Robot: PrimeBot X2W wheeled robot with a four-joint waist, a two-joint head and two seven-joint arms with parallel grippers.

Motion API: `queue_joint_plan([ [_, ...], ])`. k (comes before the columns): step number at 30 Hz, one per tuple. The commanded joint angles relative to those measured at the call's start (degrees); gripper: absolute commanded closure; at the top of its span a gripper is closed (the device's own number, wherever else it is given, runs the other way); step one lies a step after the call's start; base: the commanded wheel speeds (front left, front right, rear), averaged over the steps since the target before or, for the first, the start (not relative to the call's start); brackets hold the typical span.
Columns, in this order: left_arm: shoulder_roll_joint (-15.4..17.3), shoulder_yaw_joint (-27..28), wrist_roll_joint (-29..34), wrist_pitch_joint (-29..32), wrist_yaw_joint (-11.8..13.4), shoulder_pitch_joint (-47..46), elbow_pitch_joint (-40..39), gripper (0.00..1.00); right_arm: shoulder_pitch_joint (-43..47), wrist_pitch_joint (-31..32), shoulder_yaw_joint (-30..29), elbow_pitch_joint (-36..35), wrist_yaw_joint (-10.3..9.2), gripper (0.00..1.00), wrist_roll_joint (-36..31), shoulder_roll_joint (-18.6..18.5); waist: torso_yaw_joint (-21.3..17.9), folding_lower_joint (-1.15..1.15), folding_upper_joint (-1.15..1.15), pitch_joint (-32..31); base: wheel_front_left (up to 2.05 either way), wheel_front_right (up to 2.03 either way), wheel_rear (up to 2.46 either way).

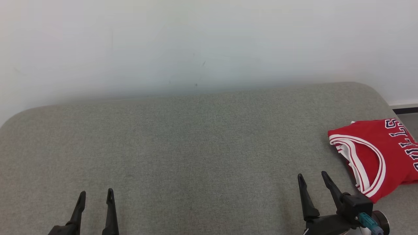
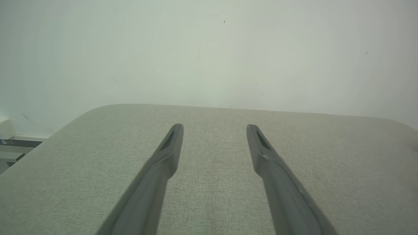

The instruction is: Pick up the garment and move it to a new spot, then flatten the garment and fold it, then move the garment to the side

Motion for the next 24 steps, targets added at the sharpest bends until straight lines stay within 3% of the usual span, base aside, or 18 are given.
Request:
queue_joint_plan([
  [1,0.0,0.1,-0.2,0.0,0.1,0.1,-0.2,0.0,0.2,-0.2,-0.1,-0.1,-0.18,0.0,-0.1,0.2,-0.1,0.0,0.0,0.0,0.0,0.0,0.0],
  [24,0.0,-0.3,-1.6,0.0,0.4,-1.4,0.5,0.0,-0.5,0.0,0.3,0.6,-0.18,0.0,1.2,0.7,-0.4,0.0,0.0,0.2,0.0,0.0,0.0],
])
